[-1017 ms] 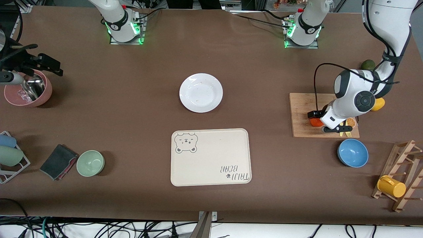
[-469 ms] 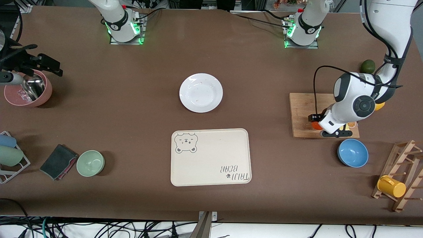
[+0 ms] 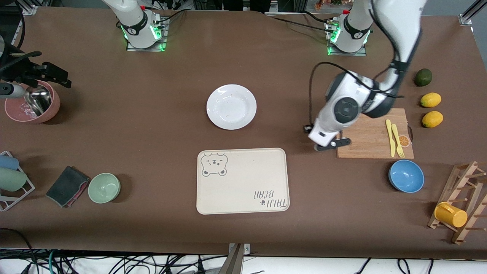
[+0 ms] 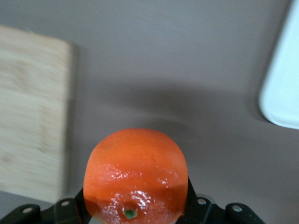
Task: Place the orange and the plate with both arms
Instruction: 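Carry the orange with the left gripper over the white plate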
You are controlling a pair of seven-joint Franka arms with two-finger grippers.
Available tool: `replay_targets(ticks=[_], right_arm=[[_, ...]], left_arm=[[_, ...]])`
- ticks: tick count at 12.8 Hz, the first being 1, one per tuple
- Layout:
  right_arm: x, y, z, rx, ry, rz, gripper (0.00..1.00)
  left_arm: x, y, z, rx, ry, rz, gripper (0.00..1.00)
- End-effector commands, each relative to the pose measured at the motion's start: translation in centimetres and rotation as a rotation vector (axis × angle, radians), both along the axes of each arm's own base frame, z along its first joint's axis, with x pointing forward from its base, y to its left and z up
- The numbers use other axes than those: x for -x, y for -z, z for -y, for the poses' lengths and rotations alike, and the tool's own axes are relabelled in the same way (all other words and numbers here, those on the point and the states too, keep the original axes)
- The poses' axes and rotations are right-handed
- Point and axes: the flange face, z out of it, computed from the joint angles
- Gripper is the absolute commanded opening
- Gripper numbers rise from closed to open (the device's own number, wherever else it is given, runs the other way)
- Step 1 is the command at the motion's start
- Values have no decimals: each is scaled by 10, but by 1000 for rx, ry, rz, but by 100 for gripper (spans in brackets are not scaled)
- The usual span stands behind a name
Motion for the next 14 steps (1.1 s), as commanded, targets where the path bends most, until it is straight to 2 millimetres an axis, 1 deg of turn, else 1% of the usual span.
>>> replay_targets(ticks=[1, 3, 5, 6, 7, 8, 10, 11, 12, 14], right_arm=[[-2, -6, 3, -9, -1, 9, 100], [-2, -6, 4, -9, 0, 9, 100], [-2, -6, 3, -10, -1, 9, 100], [-2, -6, 7, -10, 7, 8, 100], [-2, -6, 7, -10, 7, 9, 100], [-2, -6, 7, -10, 7, 8, 100], [-2, -6, 8, -10, 7, 8, 100], [-2, -6, 8, -9, 7, 8, 100], [-2, -6, 8, -8, 8, 8, 100], [-2, -6, 7, -7, 7, 9, 100]], left_arm=[[8, -5, 76, 22, -124, -8, 9], [24, -6, 137, 52, -165, -16, 9], [49, -4, 190, 81, -190, -37, 9], [52, -1, 205, 102, -210, -47, 9], [53, -5, 226, 152, -241, -51, 9], [60, -1, 244, 180, -267, -68, 9], [86, 12, 282, 208, -255, -48, 9], [92, 23, 290, 218, -256, -36, 9], [97, 40, 293, 209, -252, -40, 9], [113, 60, 301, 182, -226, -55, 11]])
